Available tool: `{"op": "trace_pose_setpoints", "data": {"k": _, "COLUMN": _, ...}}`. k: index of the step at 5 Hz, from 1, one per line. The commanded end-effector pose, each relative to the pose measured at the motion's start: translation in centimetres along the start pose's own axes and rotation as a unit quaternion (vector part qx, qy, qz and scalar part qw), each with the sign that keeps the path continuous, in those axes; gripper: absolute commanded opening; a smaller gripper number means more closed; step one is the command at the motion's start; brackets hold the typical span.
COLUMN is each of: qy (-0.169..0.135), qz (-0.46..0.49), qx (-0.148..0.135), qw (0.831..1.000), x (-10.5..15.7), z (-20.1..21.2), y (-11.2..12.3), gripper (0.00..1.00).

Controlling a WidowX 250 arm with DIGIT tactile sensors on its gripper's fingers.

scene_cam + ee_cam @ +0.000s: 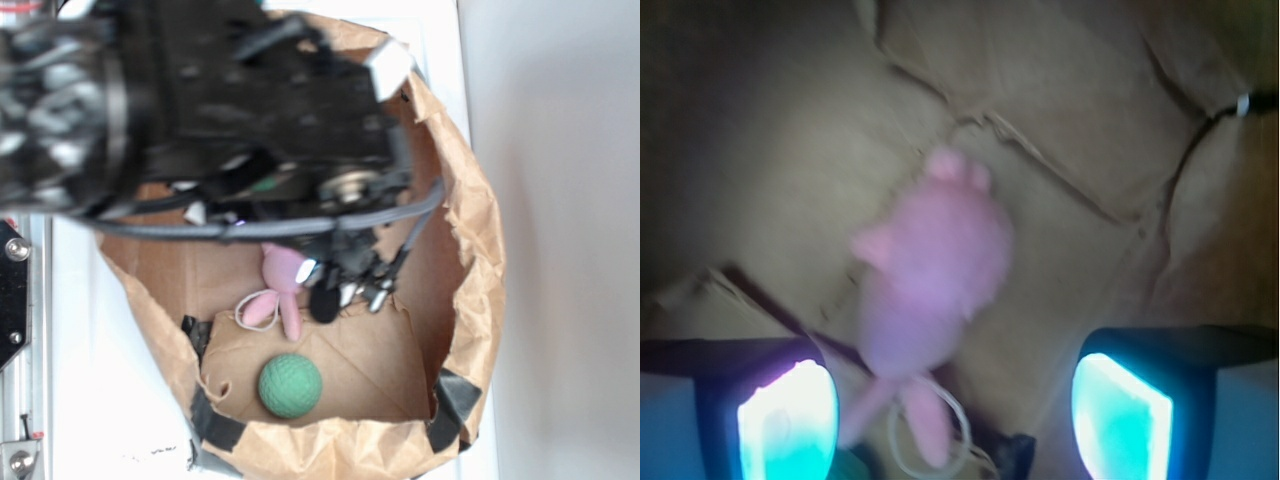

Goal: Grab the pink bunny.

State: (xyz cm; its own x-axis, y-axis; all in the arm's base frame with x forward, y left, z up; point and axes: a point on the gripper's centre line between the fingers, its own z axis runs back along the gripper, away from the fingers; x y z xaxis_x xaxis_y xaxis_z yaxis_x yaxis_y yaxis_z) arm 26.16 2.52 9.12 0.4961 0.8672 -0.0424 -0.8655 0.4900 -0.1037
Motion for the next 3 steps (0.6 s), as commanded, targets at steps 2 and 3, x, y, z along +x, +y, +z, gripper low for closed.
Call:
{"op": "trace_pose_setpoints", "data": {"k": 2, "qy": -0.073, "qz": -0.001, "qx": -0.077, "qw": 0.994, "x": -0.94, "z": 0.96, "y": 0.27, "gripper": 1.00}}
{"op": "trace_pose_setpoints", "data": {"k": 3, "qy": -0.075, "qz": 0.002, "qx": -0.075, "qw": 0.994, "x": -1.20, "z": 0.67, "y": 0.14, "gripper": 1.00}}
